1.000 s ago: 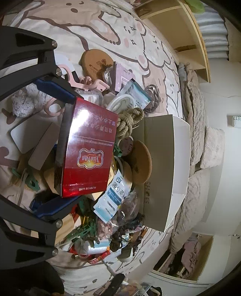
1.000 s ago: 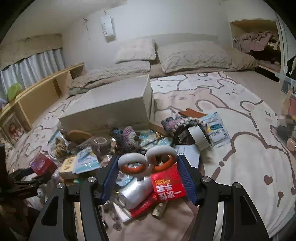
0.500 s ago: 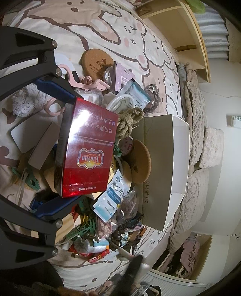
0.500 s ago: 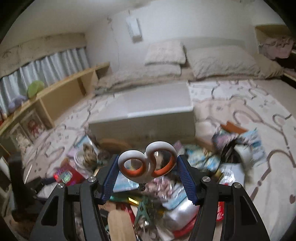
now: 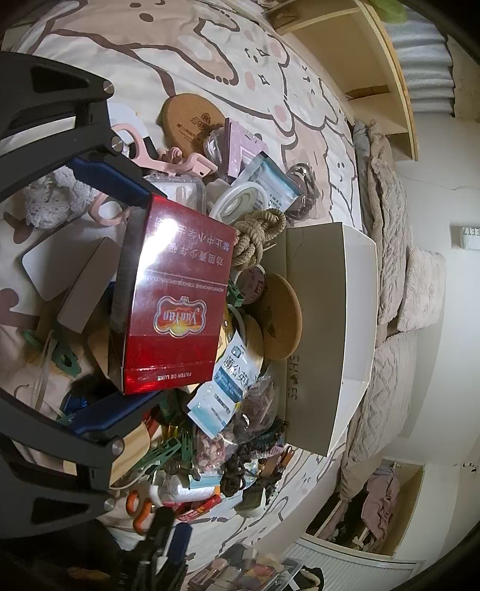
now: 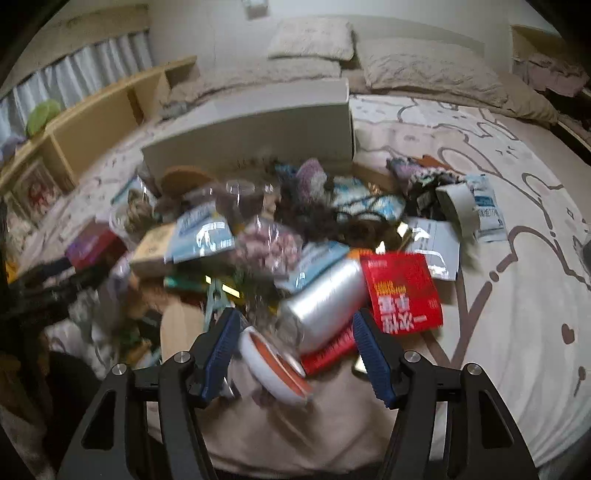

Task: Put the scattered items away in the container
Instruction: 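Close the left gripper on the red cigarette box while the right gripper lowers onto the scissors, then close the right gripper on the orange-handled scissors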

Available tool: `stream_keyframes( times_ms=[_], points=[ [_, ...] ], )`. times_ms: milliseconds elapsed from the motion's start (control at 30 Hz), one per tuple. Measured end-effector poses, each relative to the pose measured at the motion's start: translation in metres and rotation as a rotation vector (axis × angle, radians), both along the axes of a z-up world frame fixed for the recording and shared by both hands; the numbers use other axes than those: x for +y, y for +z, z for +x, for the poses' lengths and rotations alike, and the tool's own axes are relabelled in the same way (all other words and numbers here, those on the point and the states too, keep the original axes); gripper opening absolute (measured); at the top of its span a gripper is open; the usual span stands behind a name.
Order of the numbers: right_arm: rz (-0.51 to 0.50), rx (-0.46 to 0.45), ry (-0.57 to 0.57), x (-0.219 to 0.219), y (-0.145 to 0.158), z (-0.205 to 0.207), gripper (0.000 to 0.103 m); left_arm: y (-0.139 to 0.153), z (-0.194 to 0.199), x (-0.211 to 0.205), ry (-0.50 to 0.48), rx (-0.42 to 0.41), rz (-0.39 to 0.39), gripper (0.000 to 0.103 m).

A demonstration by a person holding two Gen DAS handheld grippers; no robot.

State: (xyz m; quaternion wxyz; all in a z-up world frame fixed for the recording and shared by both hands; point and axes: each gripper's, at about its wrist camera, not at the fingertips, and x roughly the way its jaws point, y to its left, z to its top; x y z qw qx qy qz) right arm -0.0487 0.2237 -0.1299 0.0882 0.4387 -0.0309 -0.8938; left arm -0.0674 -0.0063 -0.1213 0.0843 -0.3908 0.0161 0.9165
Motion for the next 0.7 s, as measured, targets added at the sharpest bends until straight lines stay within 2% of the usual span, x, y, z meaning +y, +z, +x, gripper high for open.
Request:
stream_keyframes(
  times_ms=[200,233,267,300,467,533,567,600,700],
  points=[
    [0.070,0.013,0.053,-0.004,0.007,0.014,0.064,0.000,0.000,0.000,-0.005,0.001,0.000,0.093],
    [0.087,0.012,0.072,-0.006,0.009,0.017,0.061,0.001,0.000,0.000,-0.005,0.001,0.001,0.093],
    [0.108,0.008,0.100,-0.009,0.010,0.020,0.047,0.000,0.000,0.000,-0.006,0.001,0.002,0.093],
    [0.128,0.005,0.120,-0.010,0.012,0.022,0.043,0.000,0.000,0.000,-0.006,0.001,0.002,0.093],
    [0.189,-0.012,0.216,-0.013,0.024,0.028,0.043,0.001,0.000,0.000,-0.008,0.003,0.005,0.093],
    [0.174,-0.052,0.260,-0.017,0.020,0.029,0.038,0.002,0.001,0.001,-0.010,0.005,0.006,0.093],
    [0.156,-0.084,0.279,-0.018,0.017,0.029,0.029,0.002,0.001,0.001,-0.011,0.006,0.007,0.093],
    [0.130,-0.126,0.295,-0.018,0.012,0.028,0.026,0.003,0.001,0.001,-0.012,0.007,0.009,0.093],
    [0.127,-0.248,0.319,-0.019,-0.008,0.030,0.024,0.004,0.002,0.000,-0.013,0.011,0.016,0.093]
  ],
)
